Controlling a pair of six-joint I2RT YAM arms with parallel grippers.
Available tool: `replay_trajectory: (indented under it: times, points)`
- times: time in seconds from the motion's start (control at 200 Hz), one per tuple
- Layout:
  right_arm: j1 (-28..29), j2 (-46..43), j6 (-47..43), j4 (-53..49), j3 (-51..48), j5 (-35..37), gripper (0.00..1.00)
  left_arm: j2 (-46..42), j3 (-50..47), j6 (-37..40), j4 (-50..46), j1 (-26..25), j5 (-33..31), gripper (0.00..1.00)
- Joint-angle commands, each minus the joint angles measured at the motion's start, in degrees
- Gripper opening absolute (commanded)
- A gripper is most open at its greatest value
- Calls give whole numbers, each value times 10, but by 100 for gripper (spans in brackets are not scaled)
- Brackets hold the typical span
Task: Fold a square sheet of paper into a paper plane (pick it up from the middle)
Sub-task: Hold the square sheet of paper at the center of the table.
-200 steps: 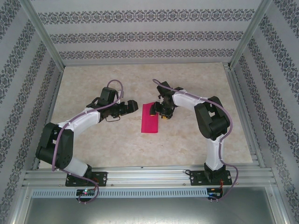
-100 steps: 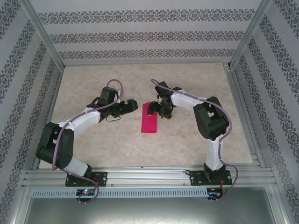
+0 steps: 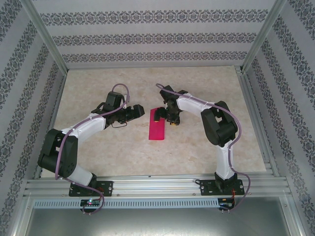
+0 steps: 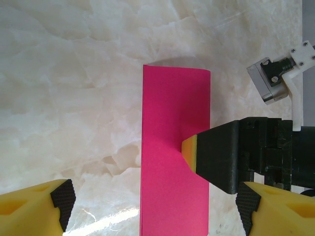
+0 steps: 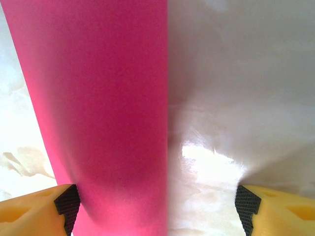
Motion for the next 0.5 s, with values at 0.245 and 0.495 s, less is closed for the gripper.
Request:
replay_trajectory:
  times: [0.245, 0.495]
  points:
    - [1, 31, 1, -18, -13, 27, 88, 9, -6, -19, 28, -5, 4, 70]
    - [-12, 16, 20, 11, -42, 16, 83, 18, -4, -26, 37, -5, 14, 65]
